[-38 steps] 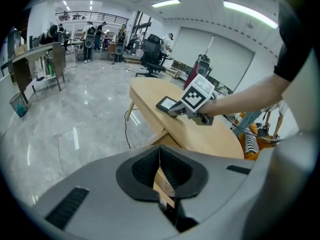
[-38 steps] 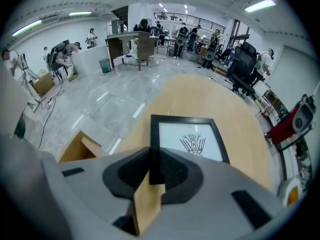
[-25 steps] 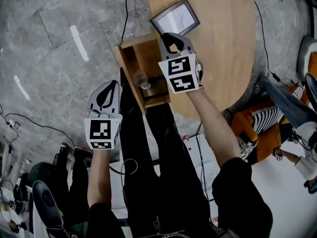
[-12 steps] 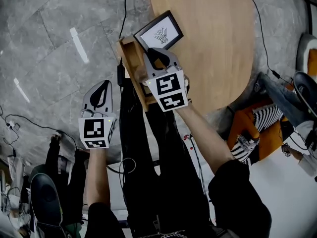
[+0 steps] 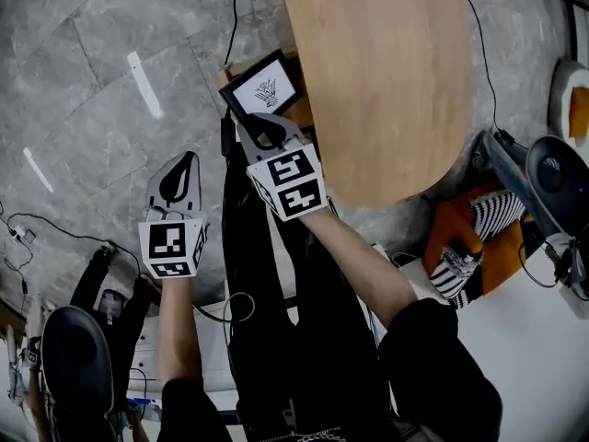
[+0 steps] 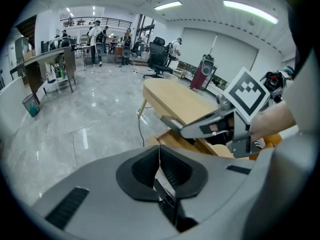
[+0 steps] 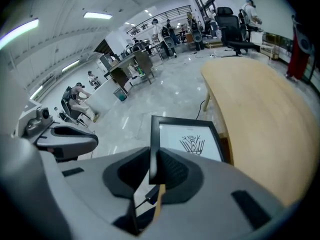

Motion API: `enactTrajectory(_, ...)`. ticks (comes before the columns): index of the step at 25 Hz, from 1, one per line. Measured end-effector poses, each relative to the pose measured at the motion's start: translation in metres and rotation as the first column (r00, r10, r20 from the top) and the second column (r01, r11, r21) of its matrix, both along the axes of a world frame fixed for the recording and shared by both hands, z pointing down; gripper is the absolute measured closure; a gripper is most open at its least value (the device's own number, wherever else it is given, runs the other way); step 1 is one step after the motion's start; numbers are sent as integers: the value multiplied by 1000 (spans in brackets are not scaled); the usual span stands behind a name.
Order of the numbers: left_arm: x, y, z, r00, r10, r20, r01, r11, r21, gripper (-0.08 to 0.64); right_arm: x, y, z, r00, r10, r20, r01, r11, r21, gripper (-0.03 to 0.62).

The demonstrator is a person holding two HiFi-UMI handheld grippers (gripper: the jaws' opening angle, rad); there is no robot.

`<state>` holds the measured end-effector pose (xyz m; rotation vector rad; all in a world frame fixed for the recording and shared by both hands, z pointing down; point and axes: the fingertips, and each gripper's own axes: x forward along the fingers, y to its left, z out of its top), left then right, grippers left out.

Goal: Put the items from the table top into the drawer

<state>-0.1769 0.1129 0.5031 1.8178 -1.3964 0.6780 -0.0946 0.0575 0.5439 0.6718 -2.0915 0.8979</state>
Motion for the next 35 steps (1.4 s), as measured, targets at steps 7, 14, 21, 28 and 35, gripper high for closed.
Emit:
enactTrajectory(7, -5, 7, 4, 1000, 0, -6, 0, 1000, -3, 545, 11, 5, 23, 996, 90, -23, -92, 988, -123, 520)
enactTrajectory(14, 2, 9, 4, 1000, 4, -13, -4, 1000, -5, 546, 29, 5, 49, 986, 162, -47, -168, 965, -203, 520)
enactTrajectory(21, -1, 12, 9, 1000, 3, -12, -3, 1000, -15, 545, 23, -5, 72, 988, 148, -40, -153, 967, -203, 520)
enactTrajectory(28, -4, 16, 15, 1000, -3, -20, 3, 1000, -26, 546, 12, -5, 91, 993, 108, -55, -118, 964, -239, 520)
enactTrajectory(35, -4, 15, 17, 1000, -5, -22, 5, 1000, -30, 545, 6, 0, 103, 994, 82, -66, -97, 952, -289, 520)
